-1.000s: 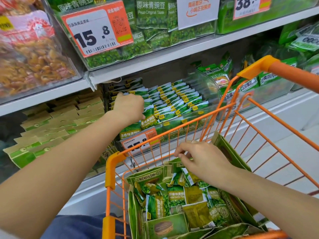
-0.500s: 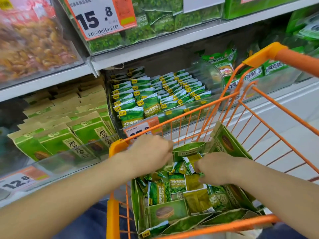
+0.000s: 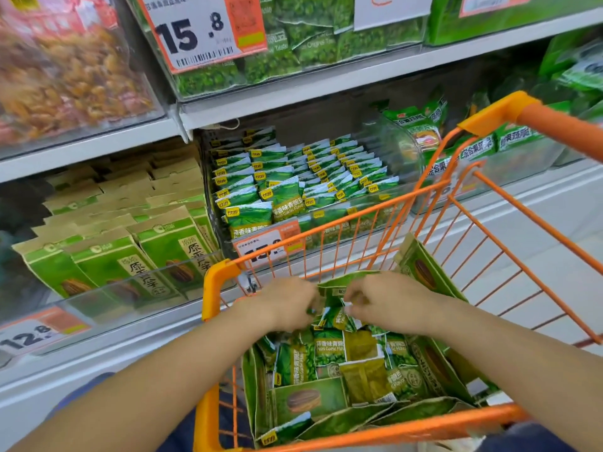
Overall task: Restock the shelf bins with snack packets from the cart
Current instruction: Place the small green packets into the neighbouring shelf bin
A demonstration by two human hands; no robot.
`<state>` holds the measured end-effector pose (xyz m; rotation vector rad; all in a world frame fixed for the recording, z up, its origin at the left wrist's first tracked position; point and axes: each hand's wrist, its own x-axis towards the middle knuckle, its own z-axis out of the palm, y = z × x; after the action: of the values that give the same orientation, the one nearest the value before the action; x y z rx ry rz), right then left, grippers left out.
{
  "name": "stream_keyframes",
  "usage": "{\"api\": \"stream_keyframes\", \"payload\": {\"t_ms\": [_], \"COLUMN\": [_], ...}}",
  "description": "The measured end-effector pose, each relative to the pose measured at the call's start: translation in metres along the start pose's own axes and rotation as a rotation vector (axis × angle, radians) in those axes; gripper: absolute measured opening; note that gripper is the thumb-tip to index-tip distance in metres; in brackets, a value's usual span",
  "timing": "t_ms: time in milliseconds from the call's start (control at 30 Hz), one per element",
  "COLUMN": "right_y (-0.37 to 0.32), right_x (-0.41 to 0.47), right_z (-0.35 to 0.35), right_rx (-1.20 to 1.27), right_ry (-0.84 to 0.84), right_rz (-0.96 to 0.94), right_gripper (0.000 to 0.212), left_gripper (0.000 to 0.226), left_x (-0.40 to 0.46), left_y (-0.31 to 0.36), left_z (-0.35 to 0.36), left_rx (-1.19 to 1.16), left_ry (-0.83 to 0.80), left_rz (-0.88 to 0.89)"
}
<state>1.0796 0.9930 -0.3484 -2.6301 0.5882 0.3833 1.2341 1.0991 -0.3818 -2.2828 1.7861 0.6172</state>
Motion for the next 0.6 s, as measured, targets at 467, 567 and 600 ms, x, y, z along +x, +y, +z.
{"api": "stream_keyframes", "payload": {"t_ms": [467,567,600], "right_y": [-0.021,-0.017,-0.015], "right_x": [-0.01,-0.01,-0.011], "right_z": [-0.014,-0.012,-0.014], "right_rx": [1.35,0.792,0.523], "right_ry": [0.192,0.583,0.716], "right_rz": [0.028,-0.048,-0.084], "right_gripper": [0.023,0.019,0.024], "left_gripper": [0.026,0.021,0.03], "left_x": [-0.044,-0.045,-0.047], "left_y": [0.019,0.02,0.022], "left_z": [-0.043,-0.05,-0.053], "left_rx": [-1.654,-1.822,-1.916], "left_ry": [0.408,0.357,0.255], "left_rz": [-0.016,-0.147,-0.19]}}
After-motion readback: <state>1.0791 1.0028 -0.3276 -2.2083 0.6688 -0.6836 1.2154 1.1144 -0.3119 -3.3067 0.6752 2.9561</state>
